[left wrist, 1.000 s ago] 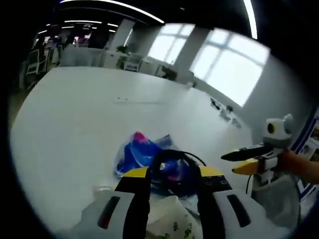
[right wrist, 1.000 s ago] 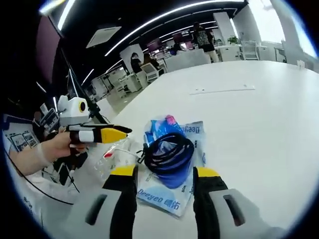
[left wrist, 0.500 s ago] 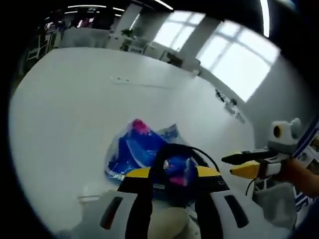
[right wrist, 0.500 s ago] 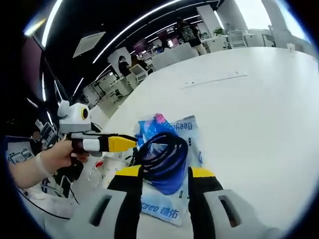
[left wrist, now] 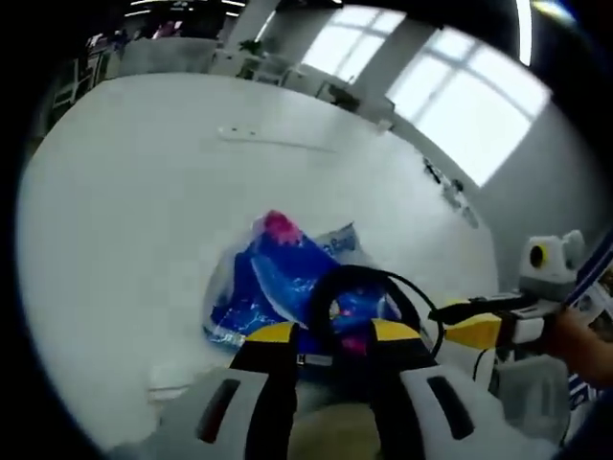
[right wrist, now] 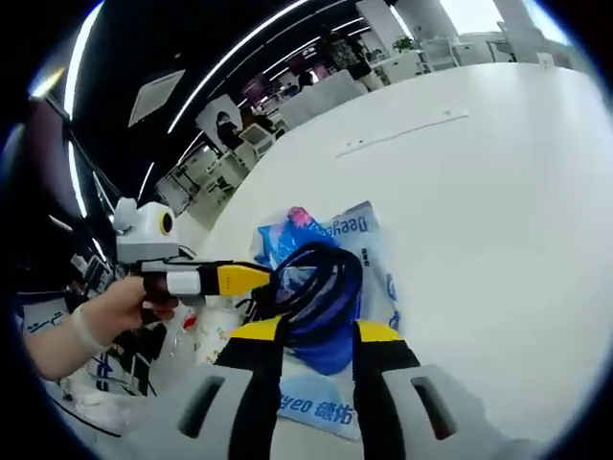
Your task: Arrange the tabletop items into an orderly group along one side of the table until the central work area is clear of visible clutter.
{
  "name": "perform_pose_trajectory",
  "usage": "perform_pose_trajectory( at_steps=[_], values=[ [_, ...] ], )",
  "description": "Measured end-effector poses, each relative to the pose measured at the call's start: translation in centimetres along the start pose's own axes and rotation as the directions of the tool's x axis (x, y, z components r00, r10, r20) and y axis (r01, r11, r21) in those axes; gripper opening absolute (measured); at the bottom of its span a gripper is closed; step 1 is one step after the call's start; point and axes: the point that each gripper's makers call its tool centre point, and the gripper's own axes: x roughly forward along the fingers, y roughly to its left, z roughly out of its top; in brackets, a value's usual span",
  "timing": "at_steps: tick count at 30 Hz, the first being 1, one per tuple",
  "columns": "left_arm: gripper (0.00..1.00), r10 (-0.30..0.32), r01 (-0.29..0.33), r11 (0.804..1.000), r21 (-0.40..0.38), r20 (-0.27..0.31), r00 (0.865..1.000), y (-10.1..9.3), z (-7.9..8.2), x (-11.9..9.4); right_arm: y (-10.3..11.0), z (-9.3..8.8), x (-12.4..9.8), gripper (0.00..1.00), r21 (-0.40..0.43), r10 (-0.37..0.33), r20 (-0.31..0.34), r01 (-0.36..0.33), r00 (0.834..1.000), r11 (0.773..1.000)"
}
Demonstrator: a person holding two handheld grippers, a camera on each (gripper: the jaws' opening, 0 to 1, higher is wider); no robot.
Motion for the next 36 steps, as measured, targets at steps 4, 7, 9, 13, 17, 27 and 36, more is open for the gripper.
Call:
perform_pose_trajectory(
  at_steps=[4, 7, 9, 13, 17, 27, 36],
  values=[
    [0.2, -0.008, 0.008, 1.0, 0.0, -0.007, 1.0, -0.1, 0.0, 0.1, 0.1, 0.1, 0.1, 0.21, 0.026, 0.006, 0.001, -0.006, 1.0, 1.0],
    [0.2, -0.008, 0.008, 1.0, -0.009, -0.018, 1.0, 0.1, -0.1, 0.4, 0.1, 0.0, 0.4, 0.2, 0.038, 0.011, 0.0, -0.011, 1.0, 0.999],
    [0.2, -0.006, 0.006, 1.0, -0.002, -0.022, 1.0, 0.2, -0.2, 0.4, 0.3, 0.0, 0.6, 0.19, 0.057, 0.02, 0.001, -0.02, 1.0, 0.998],
    [0.21, -0.006, 0.006, 1.0, -0.006, -0.03, 1.0, 0.3, -0.3, 0.6, 0.4, -0.2, 1.1, 0.17, 0.07, 0.025, -0.002, -0.025, 1.0, 0.997],
    [0.19, -0.007, 0.006, 1.0, -0.003, -0.037, 0.999, 0.4, -0.5, 0.8, 0.5, -0.2, 1.3, 0.15, 0.094, 0.033, -0.002, -0.032, 0.999, 0.995],
    [0.12, -0.006, 0.005, 0.999, -0.032, -0.035, 0.999, 0.6, -0.5, 1.1, 0.8, -0.2, 1.8, 0.09, 0.13, 0.045, -0.003, -0.044, 0.999, 0.991],
    [0.03, 0.014, -0.015, 0.999, -0.035, -0.024, 1.0, 0.9, -0.2, 0.8, 1.1, 0.0, 1.6, 0.03, 0.185, 0.053, 0.012, -0.055, 0.999, 0.981]
  ],
)
